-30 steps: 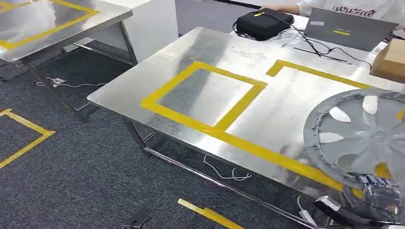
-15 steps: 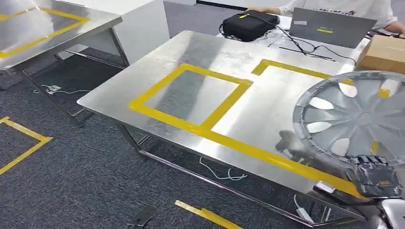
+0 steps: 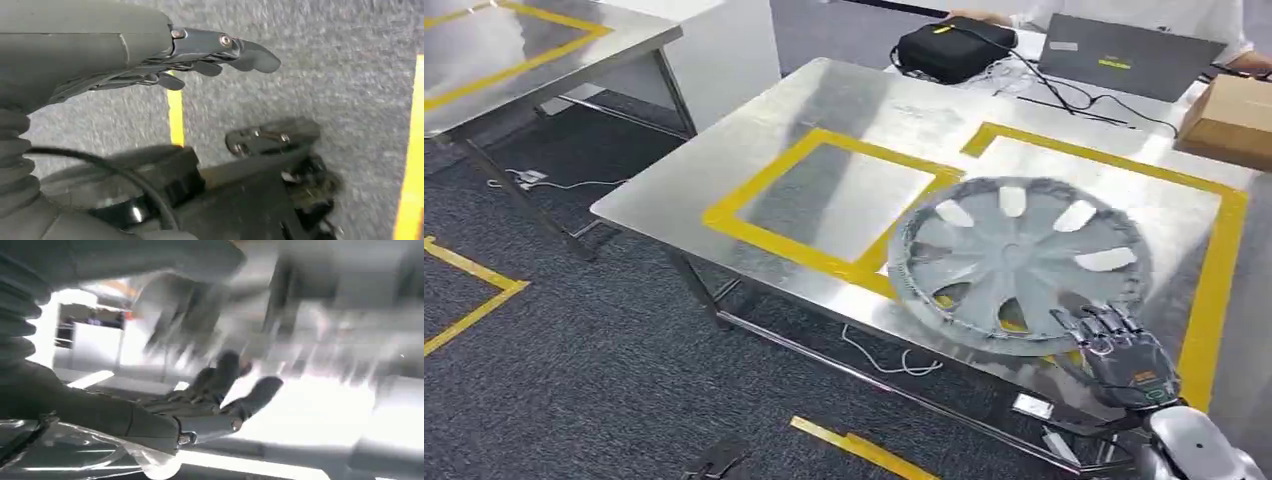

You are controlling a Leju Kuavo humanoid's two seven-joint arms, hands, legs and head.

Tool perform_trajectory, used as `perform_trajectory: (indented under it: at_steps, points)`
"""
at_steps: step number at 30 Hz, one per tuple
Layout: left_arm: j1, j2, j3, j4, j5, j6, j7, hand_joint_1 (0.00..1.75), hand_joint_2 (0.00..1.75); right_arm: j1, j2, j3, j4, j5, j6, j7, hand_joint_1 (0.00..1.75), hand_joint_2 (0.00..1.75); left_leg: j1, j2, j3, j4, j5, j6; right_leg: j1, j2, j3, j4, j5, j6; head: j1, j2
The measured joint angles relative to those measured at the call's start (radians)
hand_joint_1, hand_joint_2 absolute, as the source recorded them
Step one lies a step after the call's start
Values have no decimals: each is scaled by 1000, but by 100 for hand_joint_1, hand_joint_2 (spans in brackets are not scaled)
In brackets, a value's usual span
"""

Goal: Take the parts from the cabinet and place them on the table.

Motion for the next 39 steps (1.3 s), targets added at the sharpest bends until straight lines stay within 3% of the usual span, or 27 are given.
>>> perform_trajectory:
  at_steps: [2, 3, 4, 5, 7, 8, 9, 10, 14, 15, 17, 18, 19, 20, 22, 23, 27, 28, 29, 30, 31, 33, 34, 35, 37, 38, 39]
  points:
    - [3, -2, 0, 0, 0, -20, 3, 0, 0, 16, 0, 18, -45, 5, 0, 3, 0, 0, 0, 1, -1, 0, -1, 3, -1, 0, -80, 173, -77, 6, -2, 0]
    - [6, -2, 0, 0, -2, -17, 4, 0, 0, 26, 0, 28, -64, 9, 0, 10, 0, 0, 0, 1, -1, 1, -1, 3, -1, 0, -110, 234, -95, 9, 0, 0]
    - [8, -2, 0, 0, -2, -13, 4, 0, 0, 35, 0, 39, -86, 13, 0, 15, 0, 0, 0, 1, -1, 1, -2, 3, -2, 0, -120, 249, -87, 11, -1, 0]
    - [9, -3, -1, 0, -5, -4, 5, 0, 0, 40, 0, 49, -110, 14, 0, 23, 0, 0, 0, 0, 0, 1, -2, 2, -4, -1, -103, 212, -53, 12, -1, 0]
    - [9, -5, -3, 0, -7, 13, 5, 0, 0, 46, 0, 63, -151, 15, 0, 31, 0, 0, 2, -1, 4, 3, -6, -3, -9, -4, -22, 46, 34, 12, -1, 0]
    - [9, -5, -4, 0, -7, 18, 5, 0, 0, 48, 0, 68, -167, 18, 0, 37, 0, 0, 1, -1, 5, 6, -10, -9, -12, -8, 18, -33, 58, 13, -1, 0]
    - [8, -4, -4, 0, -7, 25, 5, 0, 0, 48, 0, 77, -185, 23, 0, 44, 0, 0, -7, -2, 0, 13, -14, -17, -5, -9, 42, -60, 39, 10, 0, 0]
    - [9, -4, -4, 0, -6, 30, 5, 0, 0, 55, 0, 82, -200, 31, 0, 45, 0, 0, -7, -2, -2, 12, -12, -22, -6, -5, 38, -55, 40, -2, -5, 0]
    - [10, -4, -4, 0, 0, 46, 1, 0, 0, 86, 0, 95, -255, 60, 0, 46, 0, 0, -1, -2, -1, 25, -27, -41, -8, -4, 41, -59, 43, -24, -6, 0]
    - [10, -5, -4, 0, 2, 53, -2, 0, 0, 90, 1, 99, -272, 65, 0, 46, 0, 0, -1, -2, -21, 71, -60, -46, -8, -5, 42, -59, 41, -33, -12, 0]
    - [11, -5, -4, 0, 6, 68, -3, 0, 0, 110, 6, 102, -307, 63, 0, 42, 0, 0, 0, -2, -93, 230, -137, -51, -6, -6, 42, -58, 39, -38, -13, 0]
    - [14, -5, -4, 0, 11, 71, -1, 0, 0, 124, 13, 104, -330, 49, 0, 31, 0, 0, 0, -2, -126, 301, -161, -52, -4, -6, 41, -58, 39, -39, -14, 0]
    - [16, -5, -4, 0, 11, 72, 2, 0, 0, 141, 23, 104, -357, 30, 0, 16, 0, 0, 0, -2, -138, 327, -160, -51, -3, -5, 42, -58, 39, -40, -14, 0]
    - [18, -5, -4, 0, 14, 75, 2, 0, 0, 159, 38, 104, -392, 1, 0, -12, 0, 0, 0, -2, -128, 306, -139, -49, -2, -5, 43, -56, 42, -41, -14, 0]
    - [19, -4, -4, 0, 18, 79, -1, 0, 0, 198, 81, 100, -472, -48, 0, -65, 0, 0, -1, -3, -56, 155, -53, -37, 1, -1, 44, -55, 42, -41, -14, 0]
    - [18, -4, -4, 0, 18, 79, -1, 0, 0, 202, 87, 100, -482, -52, 0, -70, 0, 0, -1, -3, -41, 122, -38, -34, 2, -1, 44, -55, 42, -41, -14, 0]
    - [18, -4, -4, 0, 19, 79, -1, 0, 0, 204, 93, 100, -490, -54, 0, -73, 0, 0, -2, -3, -33, 107, -31, -32, 2, 0, 45, -55, 42, -41, -14, 0]
    - [18, -4, -4, 0, 20, 80, -3, 0, 0, 210, 104, 100, -507, -63, 0, -90, 0, 0, -5, -6, -9, 55, -10, -25, 2, 1, 44, -55, 42, -41, -15, 0]
    - [19, -6, -3, 0, 33, 87, -11, 0, 0, 257, 161, 85, -570, -150, 0, -192, 0, 0, -8, -10, 3, 18, -16, -19, 8, 0, 36, -49, 41, -34, -13, 0]
    - [44, -8, 19, 0, 66, 106, -26, 0, 0, 430, 352, 44, -853, -587, -1, -372, 0, 0, -3, -8, 0, 5, -1, -8, 1, -2, 29, -42, 30, -15, -15, 0]
    - [45, -8, 24, 0, 68, 109, -26, 0, 0, 465, 388, 42, -927, -656, -3, -373, 0, 0, -4, -8, -3, 3, 4, -2, 3, -2, 16, -14, -10, -12, -10, 0]
    - [48, -11, 35, 0, 68, 115, -18, 0, 0, 525, 444, 28, -1025, -663, -3, -373, 0, 0, -4, -6, -15, 4, 11, 3, 2, -2, -29, 130, -109, -7, -10, 0]
    - [49, -12, 39, 0, 69, 117, -15, 0, 0, 546, 461, 17, -1045, -659, -3, -373, 0, 0, -4, -2, -22, 4, 17, 3, 2, -2, -52, 201, -144, -5, -10, 0]
    - [51, -11, 42, 0, 71, 120, -9, 0, 0, 563, 472, 4, -1061, -651, 0, -373, 0, 0, -4, 3, -32, 5, 23, 3, 2, -2, -59, 240, -159, -2, -8, 0]
    - [52, -11, 50, 0, 72, 124, 2, 0, 0, 592, 497, -28, -1093, -644, 0, -373, 0, 0, -4, 5, -48, 6, 36, 1, 2, -3, -11, 192, -120, -3, -9, 0]
    - [52, -12, 56, 0, 77, 127, 2, 0, 0, 606, 509, -44, -1111, -651, 0, -373, 0, 0, -4, 5, -60, 8, 45, -2, 2, -3, 56, 97, -69, -5, -9, 0]
    - [53, -13, 62, 0, 86, 130, 1, 0, 0, 614, 515, -54, -1126, -666, 0, -373, 0, 0, -4, 4, -69, 11, 52, -5, 2, -4, 116, 10, -39, -7, -9, 0]
